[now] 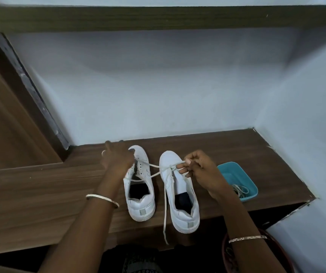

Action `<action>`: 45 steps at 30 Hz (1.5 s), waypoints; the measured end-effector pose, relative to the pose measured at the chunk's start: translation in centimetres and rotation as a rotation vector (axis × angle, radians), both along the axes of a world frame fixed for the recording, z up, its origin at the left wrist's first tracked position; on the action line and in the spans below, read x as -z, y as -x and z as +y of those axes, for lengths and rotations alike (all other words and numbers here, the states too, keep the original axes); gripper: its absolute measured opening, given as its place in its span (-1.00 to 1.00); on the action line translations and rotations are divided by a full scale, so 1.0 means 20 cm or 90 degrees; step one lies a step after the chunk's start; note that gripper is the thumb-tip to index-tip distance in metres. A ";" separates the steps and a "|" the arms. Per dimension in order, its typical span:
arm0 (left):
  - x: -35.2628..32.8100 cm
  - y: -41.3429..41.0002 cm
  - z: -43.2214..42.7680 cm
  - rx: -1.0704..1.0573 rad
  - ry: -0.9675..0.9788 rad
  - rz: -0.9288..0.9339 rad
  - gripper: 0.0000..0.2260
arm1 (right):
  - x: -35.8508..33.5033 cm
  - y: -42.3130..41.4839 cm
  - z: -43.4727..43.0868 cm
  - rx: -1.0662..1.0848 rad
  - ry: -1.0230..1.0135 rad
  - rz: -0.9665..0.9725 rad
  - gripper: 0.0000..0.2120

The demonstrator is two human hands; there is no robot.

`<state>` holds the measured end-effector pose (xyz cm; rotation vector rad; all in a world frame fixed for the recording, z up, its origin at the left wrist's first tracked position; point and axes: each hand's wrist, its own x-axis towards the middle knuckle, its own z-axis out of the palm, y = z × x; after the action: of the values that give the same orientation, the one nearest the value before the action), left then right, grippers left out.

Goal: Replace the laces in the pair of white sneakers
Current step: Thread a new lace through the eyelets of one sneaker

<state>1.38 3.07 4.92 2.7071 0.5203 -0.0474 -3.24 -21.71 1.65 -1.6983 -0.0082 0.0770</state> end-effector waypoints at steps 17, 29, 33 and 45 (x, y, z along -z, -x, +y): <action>0.21 0.09 -0.32 0.188 0.532 -0.039 -0.80 | 0.19 -0.07 0.03 0.214 0.159 0.013 -0.80; 0.36 0.04 -0.51 0.117 0.344 -0.155 -0.95 | 0.23 -0.06 0.13 0.171 0.527 -0.011 -0.79; 0.39 0.05 -0.53 0.147 0.356 -0.168 -0.93 | 0.29 -0.07 0.08 0.216 0.350 0.021 -0.84; 0.52 0.08 -0.58 0.121 0.393 -0.229 -0.89 | 0.35 -0.10 0.04 0.219 -0.106 0.230 -0.92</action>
<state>-0.12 -8.55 -5.38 2.0826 0.1078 0.1931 -1.19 -20.86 -5.38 -1.4785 0.5322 0.1202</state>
